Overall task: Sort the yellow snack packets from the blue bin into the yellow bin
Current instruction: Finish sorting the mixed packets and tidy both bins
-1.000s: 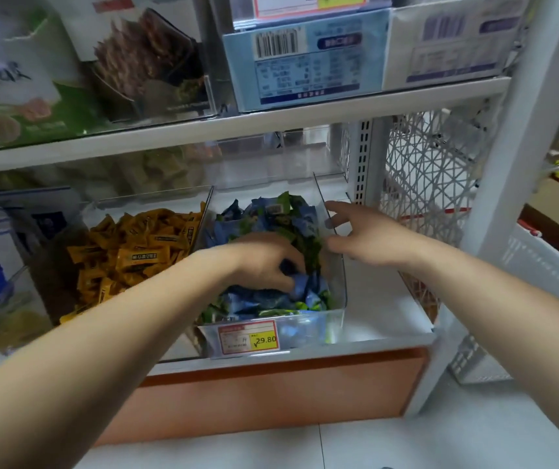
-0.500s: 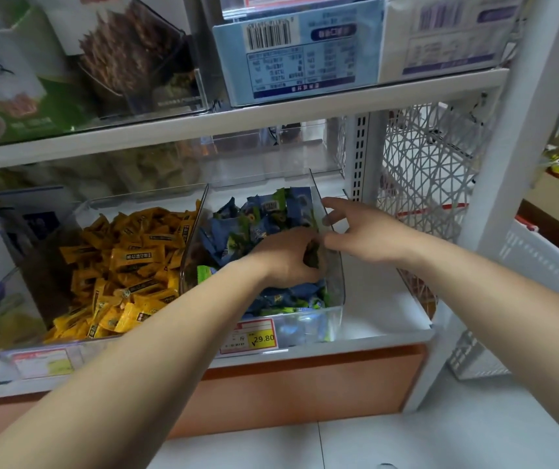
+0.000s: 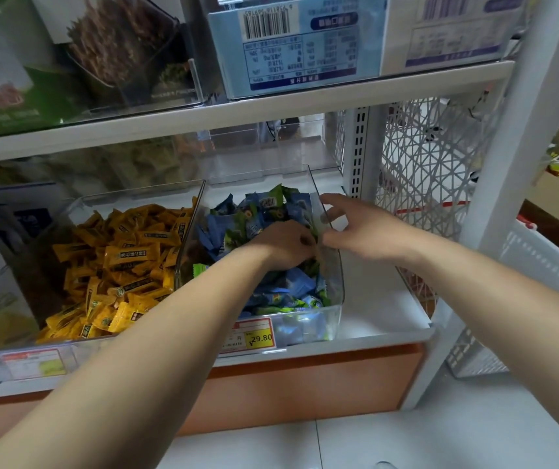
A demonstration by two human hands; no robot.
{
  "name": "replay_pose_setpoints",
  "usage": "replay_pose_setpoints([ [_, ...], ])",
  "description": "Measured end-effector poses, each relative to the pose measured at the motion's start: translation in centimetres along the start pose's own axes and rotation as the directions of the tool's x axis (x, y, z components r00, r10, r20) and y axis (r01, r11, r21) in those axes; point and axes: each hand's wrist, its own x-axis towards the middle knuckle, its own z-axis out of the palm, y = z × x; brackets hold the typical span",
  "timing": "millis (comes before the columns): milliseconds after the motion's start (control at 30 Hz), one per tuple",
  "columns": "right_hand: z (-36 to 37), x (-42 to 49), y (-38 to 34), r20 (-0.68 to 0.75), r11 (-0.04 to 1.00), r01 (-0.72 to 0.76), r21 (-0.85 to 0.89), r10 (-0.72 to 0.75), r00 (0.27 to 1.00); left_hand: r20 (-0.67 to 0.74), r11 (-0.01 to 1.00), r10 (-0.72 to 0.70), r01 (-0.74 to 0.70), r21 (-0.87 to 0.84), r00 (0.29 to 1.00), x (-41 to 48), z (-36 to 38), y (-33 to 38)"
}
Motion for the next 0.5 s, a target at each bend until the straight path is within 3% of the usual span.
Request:
replay_pose_setpoints([
  [267, 0.0, 0.2, 0.1, -0.001, 1.000, -0.019, -0.015, 0.019, 1.000, 0.010, 0.995, -0.070, 0.070, -0.077, 0.998, 0.8, 1.5, 0.9],
  [500, -0.1, 0.2, 0.1, 0.002, 1.000, -0.024, -0.003, 0.024, 1.000, -0.105, 0.888, -0.108, 0.049, -0.456, 0.989, -0.5, 2.0, 0.1],
])
